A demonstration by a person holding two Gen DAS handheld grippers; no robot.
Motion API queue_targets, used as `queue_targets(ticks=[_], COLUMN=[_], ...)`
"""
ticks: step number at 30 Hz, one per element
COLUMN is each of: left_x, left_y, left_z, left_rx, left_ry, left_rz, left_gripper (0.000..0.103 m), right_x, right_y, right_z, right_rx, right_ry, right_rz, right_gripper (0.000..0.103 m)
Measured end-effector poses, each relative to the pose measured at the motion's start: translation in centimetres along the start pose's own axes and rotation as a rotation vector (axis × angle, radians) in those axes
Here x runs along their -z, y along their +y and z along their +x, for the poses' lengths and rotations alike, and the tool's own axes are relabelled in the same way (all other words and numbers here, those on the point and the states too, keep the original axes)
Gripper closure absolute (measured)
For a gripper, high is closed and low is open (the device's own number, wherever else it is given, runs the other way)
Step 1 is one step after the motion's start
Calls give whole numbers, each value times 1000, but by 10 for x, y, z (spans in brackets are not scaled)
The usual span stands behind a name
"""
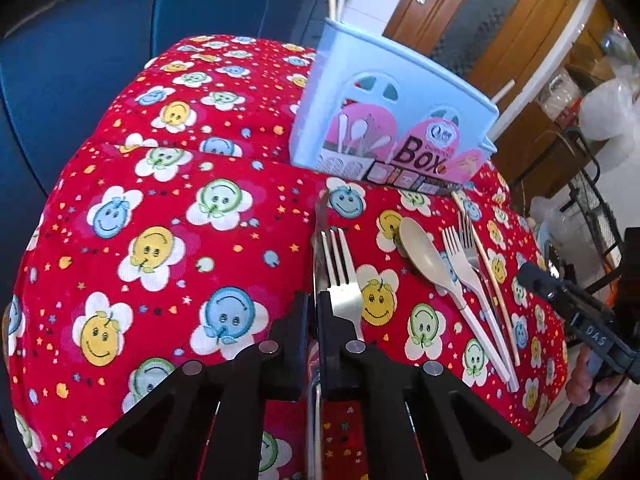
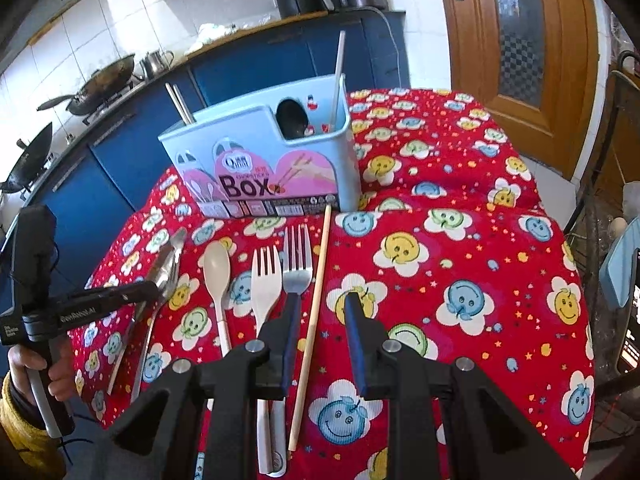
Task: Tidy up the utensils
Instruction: 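Grasp the silver fork with the left tool, then lift the silver fork toward the caddy with the left tool while the right tool grasps a wooden chopstick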
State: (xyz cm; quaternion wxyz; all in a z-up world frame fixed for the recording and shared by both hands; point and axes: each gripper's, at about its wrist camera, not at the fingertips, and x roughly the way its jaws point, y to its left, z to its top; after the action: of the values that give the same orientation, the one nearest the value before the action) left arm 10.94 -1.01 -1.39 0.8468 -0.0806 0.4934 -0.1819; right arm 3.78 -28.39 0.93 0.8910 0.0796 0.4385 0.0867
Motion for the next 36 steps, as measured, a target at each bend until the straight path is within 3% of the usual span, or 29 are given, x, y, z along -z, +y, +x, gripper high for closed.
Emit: queue_targets(ticks=[12, 18, 22, 27, 30, 36], left_x=[-4, -5, -5, -8, -11, -16], left_y=[8, 18, 29, 36, 35, 33], left_z=[-19, -15, -8, -11, -13, -7], left_rx=[54, 4, -23, -22, -30, 12], left_ry=[-74, -49, -19, -45, -59, 6], left_rz=[-31, -40, -46, -58, -51, -27], left_gripper=[100, 100, 101, 101, 101, 101], right_x=[-18, -27, -34, -42, -43, -40], right_y=[6, 9, 10, 9, 8, 3], right_z=[33, 47, 54, 62, 64, 58], right_rx=[-13, 3, 7, 21, 9, -9], right_ry=[249, 324, 359, 375, 372, 330], right_rz=[-47, -69, -77, -87, -75, -63], right_gripper=[79, 80, 81, 92, 94, 97])
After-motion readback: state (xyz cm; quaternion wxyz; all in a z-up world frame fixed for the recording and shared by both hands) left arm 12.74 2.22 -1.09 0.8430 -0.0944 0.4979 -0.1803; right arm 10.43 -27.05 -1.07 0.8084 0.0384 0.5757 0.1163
